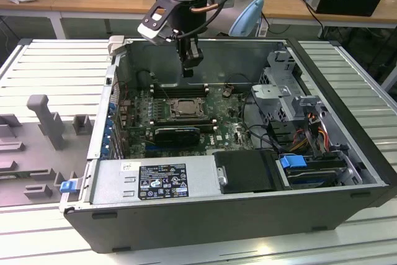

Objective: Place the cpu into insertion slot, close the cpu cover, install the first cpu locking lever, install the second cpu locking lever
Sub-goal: 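Install the first cpu locking lever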

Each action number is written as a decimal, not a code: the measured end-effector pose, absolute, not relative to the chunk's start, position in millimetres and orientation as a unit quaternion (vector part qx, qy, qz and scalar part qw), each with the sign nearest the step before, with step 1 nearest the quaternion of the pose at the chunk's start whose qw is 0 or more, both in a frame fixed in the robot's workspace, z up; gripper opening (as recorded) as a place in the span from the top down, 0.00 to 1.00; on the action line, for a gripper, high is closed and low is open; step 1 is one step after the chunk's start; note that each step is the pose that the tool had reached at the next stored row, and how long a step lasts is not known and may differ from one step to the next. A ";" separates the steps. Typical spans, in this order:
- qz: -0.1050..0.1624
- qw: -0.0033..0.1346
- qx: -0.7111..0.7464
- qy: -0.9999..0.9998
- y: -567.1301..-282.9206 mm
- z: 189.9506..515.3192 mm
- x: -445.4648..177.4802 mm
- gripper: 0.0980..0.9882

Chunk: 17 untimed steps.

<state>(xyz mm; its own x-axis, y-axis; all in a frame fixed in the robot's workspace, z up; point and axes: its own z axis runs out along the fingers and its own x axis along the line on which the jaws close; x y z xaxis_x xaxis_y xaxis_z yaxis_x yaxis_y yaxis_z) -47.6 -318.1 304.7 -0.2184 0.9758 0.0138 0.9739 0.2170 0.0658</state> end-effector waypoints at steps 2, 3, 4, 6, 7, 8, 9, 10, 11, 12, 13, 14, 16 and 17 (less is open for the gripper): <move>0.030 0.015 0.621 0.783 -318.1 304.7 -47.6 0.99; 0.030 0.015 0.620 0.784 -318.1 304.6 -47.6 0.99; 0.030 0.015 0.619 0.785 -318.1 304.7 -47.6 0.99; 0.030 0.015 0.616 0.787 -318.1 304.6 -47.6 0.99; 0.030 0.015 0.615 0.788 -318.1 304.6 -47.6 0.99; 0.030 0.015 0.614 0.788 -318.1 304.6 -47.6 0.99; 0.030 0.015 0.612 0.790 -318.1 304.7 -47.6 0.99; 0.030 0.015 0.612 0.790 -318.1 304.7 -47.6 0.99; 0.030 0.015 0.611 0.791 -318.1 304.6 -47.6 0.99; 0.030 0.015 0.610 0.792 -318.1 304.6 -47.6 0.99; 0.030 0.015 0.609 0.793 -318.1 304.6 -47.6 0.99; 0.030 0.015 0.608 0.793 -318.1 304.6 -47.6 0.99; 0.030 0.014 0.606 0.795 -318.1 304.7 -47.6 0.99; 0.030 0.014 0.605 0.795 -318.1 304.6 -47.6 0.99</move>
<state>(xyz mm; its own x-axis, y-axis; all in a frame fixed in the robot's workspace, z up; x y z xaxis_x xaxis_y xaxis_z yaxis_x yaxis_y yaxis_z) -47.6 -318.1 304.6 -0.2667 0.9637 0.0138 0.9619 0.2653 0.0658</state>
